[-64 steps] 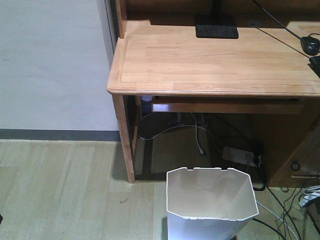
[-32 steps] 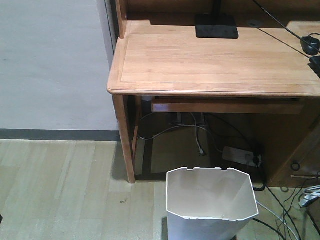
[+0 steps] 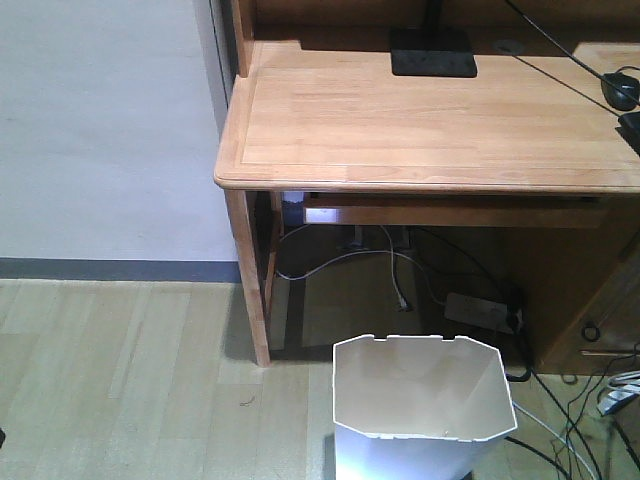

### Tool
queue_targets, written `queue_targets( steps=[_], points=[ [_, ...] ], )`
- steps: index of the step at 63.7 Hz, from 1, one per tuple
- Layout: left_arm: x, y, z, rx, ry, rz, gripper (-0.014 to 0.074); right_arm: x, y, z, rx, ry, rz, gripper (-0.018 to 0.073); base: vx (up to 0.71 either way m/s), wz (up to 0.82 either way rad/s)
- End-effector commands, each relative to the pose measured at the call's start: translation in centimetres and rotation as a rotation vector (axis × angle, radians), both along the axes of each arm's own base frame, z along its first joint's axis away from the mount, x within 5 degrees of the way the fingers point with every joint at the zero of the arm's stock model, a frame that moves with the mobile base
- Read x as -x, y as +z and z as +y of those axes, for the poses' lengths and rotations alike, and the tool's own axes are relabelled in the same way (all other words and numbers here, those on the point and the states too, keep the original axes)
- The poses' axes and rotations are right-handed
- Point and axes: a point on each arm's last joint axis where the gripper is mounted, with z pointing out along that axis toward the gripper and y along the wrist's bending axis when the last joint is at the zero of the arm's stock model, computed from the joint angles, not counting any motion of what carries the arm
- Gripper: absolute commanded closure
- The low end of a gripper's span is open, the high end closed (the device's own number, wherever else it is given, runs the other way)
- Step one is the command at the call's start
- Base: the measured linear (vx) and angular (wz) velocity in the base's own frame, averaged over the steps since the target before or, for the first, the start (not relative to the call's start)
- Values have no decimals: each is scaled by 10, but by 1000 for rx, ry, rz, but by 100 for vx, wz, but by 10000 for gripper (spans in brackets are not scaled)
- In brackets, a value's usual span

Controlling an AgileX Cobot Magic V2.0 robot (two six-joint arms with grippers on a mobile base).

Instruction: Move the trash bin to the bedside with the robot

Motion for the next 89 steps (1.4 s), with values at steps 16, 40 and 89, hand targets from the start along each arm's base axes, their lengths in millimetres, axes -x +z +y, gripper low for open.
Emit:
queue_targets(
  steps=[16,40,89],
  points=[
    [-1,1,0,7,-4,-65,602,-6,14,-1,22,-4,-67,538,0,0],
    [-1,1,0,7,-4,-65,602,-6,14,-1,42,-4,-64,173,0,0],
    [-1,1,0,7,-4,-65,602,-49,22,-1,-63,3,270,10,0,0]
  ],
)
